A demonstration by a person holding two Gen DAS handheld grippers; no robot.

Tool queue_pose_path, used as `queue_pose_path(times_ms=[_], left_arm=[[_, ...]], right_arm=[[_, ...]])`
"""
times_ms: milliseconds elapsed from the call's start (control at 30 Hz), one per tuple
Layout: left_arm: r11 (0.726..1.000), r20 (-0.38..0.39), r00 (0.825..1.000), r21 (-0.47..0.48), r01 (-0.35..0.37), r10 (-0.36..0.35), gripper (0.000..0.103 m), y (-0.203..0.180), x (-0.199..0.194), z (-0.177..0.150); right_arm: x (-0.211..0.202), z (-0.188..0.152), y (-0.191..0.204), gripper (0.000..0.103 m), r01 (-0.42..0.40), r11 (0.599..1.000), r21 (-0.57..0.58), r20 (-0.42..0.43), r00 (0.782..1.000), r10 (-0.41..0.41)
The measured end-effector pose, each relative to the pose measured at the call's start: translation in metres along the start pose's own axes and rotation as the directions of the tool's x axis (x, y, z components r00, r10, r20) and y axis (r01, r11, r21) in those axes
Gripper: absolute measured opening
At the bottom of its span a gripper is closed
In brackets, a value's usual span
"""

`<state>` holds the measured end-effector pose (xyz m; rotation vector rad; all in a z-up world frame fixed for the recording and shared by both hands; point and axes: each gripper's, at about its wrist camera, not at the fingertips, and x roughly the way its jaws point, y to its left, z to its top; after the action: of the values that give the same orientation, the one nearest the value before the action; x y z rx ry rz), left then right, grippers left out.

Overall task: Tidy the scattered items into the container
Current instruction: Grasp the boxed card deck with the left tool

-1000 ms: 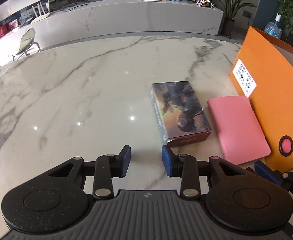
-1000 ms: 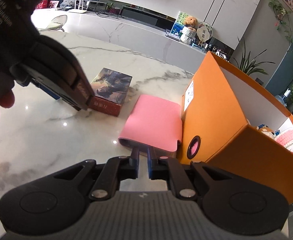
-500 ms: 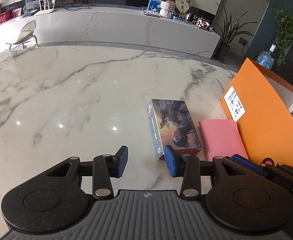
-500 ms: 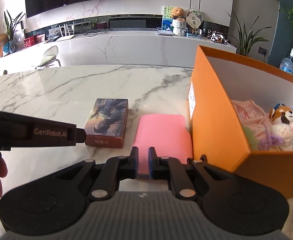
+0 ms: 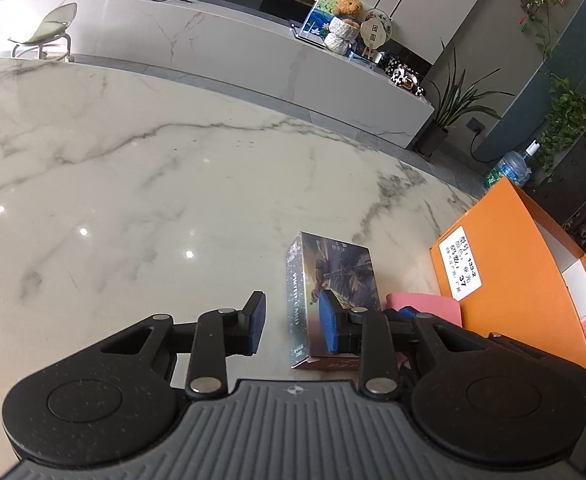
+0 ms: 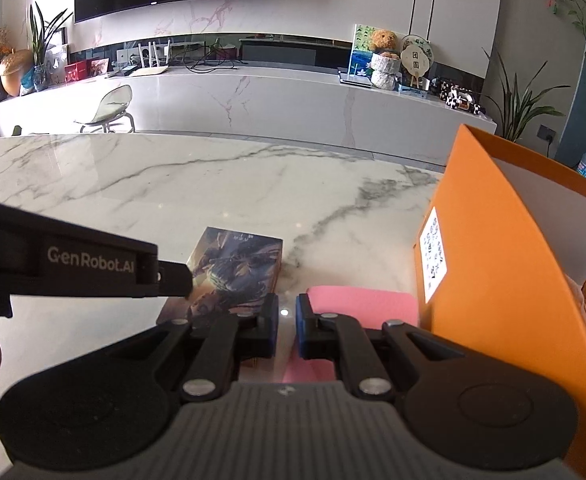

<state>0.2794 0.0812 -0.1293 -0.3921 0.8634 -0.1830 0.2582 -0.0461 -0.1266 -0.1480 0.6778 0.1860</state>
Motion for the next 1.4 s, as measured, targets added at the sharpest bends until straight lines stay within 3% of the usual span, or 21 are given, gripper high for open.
queue_pose_path(times_ms=[267, 867, 1100, 1167, 1233, 1300, 1367, 1400], left_arm=[[1.0, -0.023, 1.0, 0.0, 0.0, 0.0, 0.035, 0.001, -0.006, -0.007], [0.988, -0.089, 0.984, 0.047, -0.149, 0.152, 0.035, 0.015, -0.081, -0.055], [0.971, -0.053, 0.977, 0.133, -0.198, 0.206, 0.035, 0.006, -0.092, -0.062], [0.972, -0.022, 0.979, 0.12, -0.2, 0.204, 0.035, 0.008, -0.095, -0.06], [0.973, 0.006, 0.978, 0.102, -0.208, 0.208, 0.044, 0.012, -0.097, -0.057], [0.974, 0.012, 0.978, 0.089, -0.209, 0.208, 0.052, 0.014, -0.094, -0.053], [0.975, 0.017, 0.978, 0.076, -0.208, 0.208, 0.052, 0.016, -0.092, -0.05], [0.976, 0.02, 0.978, 0.069, -0.208, 0.207, 0.053, 0.017, -0.09, -0.049]], right_arm=[[-0.009, -0.006, 0.012, 0.004, -0.071, 0.997, -0.016, -0.009, 0.997, 0.071], [-0.064, -0.042, 0.061, 0.002, -0.175, 0.983, -0.061, -0.044, 0.984, 0.173], [-0.083, -0.05, 0.071, 0.002, -0.2, 0.977, -0.078, -0.033, 0.98, 0.198], [-0.086, -0.05, 0.069, 0.006, -0.192, 0.978, -0.079, -0.019, 0.981, 0.191], [-0.089, -0.049, 0.063, 0.007, -0.142, 0.987, -0.075, 0.004, 0.99, 0.143], [-0.089, -0.046, 0.054, 0.032, -0.059, 0.996, -0.059, 0.026, 0.998, 0.061], [-0.085, -0.041, 0.043, 0.052, 0.037, 0.999, -0.033, 0.039, 0.999, -0.036], [-0.08, -0.039, 0.038, 0.057, 0.068, 0.998, -0.017, 0.038, 0.997, -0.067]])
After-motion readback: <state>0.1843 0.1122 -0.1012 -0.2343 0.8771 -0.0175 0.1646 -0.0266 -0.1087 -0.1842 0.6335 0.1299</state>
